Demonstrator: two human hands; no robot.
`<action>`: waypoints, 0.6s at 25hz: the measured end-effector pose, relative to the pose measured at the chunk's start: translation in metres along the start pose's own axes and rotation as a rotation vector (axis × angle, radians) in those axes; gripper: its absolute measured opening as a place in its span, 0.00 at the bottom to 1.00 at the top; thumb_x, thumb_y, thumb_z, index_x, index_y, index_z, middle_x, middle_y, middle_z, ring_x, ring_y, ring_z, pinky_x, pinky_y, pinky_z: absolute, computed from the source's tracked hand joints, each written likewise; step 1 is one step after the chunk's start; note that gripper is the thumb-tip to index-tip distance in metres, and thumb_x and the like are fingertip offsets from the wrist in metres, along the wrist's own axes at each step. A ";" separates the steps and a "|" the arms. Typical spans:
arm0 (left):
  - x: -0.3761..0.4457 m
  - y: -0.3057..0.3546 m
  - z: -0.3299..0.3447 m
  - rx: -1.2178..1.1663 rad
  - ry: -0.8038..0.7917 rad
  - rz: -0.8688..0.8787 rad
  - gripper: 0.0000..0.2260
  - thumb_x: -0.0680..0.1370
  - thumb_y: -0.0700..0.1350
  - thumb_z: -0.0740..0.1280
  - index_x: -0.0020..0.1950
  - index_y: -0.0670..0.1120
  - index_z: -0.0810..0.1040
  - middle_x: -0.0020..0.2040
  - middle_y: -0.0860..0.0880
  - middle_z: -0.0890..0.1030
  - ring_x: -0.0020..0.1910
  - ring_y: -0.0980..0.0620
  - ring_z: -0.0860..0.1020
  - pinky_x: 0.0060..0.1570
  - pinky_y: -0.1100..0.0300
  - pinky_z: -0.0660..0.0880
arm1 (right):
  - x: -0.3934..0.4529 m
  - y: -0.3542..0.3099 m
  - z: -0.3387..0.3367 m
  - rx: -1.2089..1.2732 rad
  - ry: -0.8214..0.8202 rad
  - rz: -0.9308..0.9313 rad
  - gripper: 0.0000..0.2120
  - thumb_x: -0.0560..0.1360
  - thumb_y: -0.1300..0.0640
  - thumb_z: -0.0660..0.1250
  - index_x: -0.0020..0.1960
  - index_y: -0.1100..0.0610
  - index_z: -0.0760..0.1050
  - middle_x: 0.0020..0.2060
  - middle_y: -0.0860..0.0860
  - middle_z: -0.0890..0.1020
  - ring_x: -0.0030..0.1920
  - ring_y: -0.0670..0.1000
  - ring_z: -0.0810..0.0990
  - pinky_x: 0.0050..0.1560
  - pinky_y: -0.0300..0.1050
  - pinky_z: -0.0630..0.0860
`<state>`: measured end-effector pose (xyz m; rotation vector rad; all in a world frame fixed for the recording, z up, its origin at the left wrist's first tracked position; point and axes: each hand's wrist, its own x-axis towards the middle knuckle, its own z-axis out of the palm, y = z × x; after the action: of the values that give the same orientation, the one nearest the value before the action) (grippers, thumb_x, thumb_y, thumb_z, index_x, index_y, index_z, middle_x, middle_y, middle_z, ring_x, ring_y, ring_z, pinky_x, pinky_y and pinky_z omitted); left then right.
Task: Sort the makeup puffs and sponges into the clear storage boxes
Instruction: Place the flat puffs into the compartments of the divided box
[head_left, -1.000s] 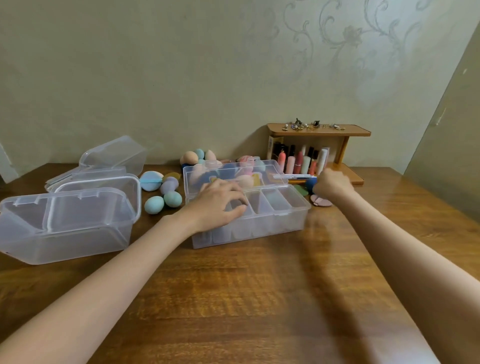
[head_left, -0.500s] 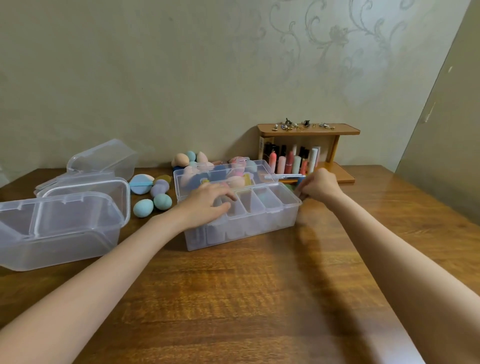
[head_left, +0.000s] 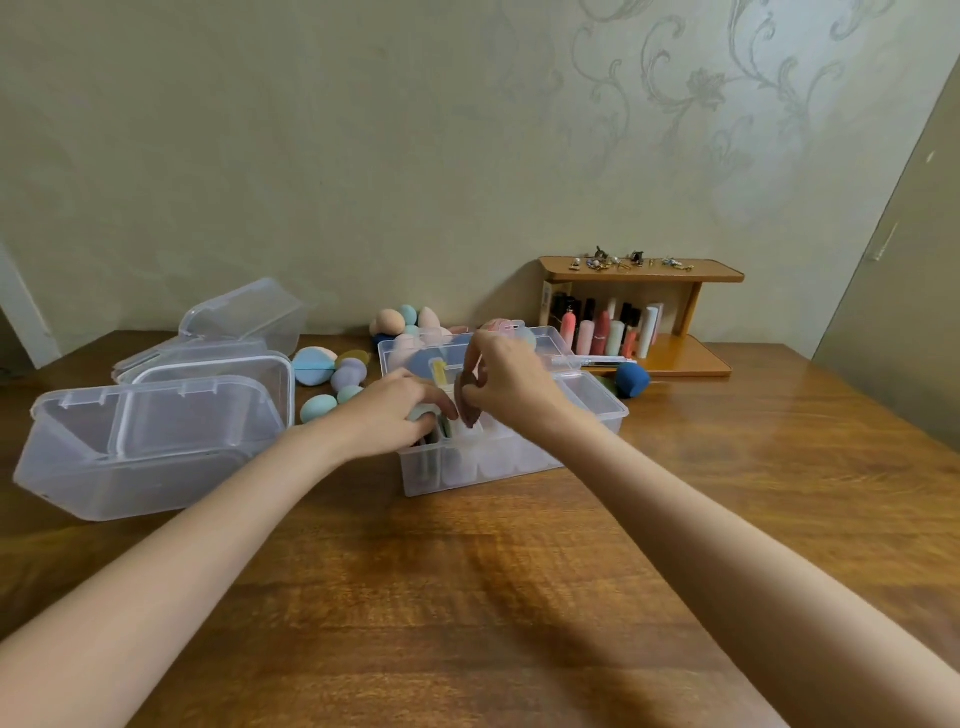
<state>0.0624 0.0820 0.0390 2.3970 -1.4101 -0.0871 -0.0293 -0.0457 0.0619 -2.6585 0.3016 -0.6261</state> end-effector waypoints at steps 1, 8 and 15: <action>0.000 0.002 -0.002 0.011 -0.003 0.000 0.14 0.78 0.39 0.60 0.58 0.51 0.79 0.58 0.48 0.77 0.56 0.51 0.72 0.53 0.61 0.69 | -0.002 -0.001 0.006 -0.047 -0.008 -0.016 0.09 0.71 0.64 0.68 0.50 0.64 0.74 0.47 0.59 0.81 0.50 0.58 0.78 0.49 0.52 0.75; -0.001 0.003 -0.005 0.061 -0.021 0.008 0.12 0.77 0.39 0.61 0.58 0.45 0.78 0.55 0.46 0.79 0.57 0.50 0.72 0.55 0.56 0.70 | -0.008 0.008 0.031 -0.191 -0.038 -0.111 0.12 0.78 0.58 0.61 0.50 0.65 0.80 0.48 0.59 0.82 0.49 0.56 0.76 0.47 0.48 0.73; 0.019 0.013 -0.009 -0.116 0.144 0.075 0.11 0.79 0.40 0.61 0.55 0.48 0.80 0.51 0.55 0.77 0.51 0.59 0.73 0.42 0.75 0.66 | 0.019 0.040 -0.030 0.019 0.002 0.091 0.11 0.76 0.66 0.62 0.54 0.61 0.80 0.51 0.57 0.83 0.53 0.54 0.81 0.57 0.50 0.77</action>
<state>0.0636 0.0624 0.0542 2.2078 -1.3874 0.0215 -0.0311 -0.0975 0.0774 -2.6097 0.4125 -0.5996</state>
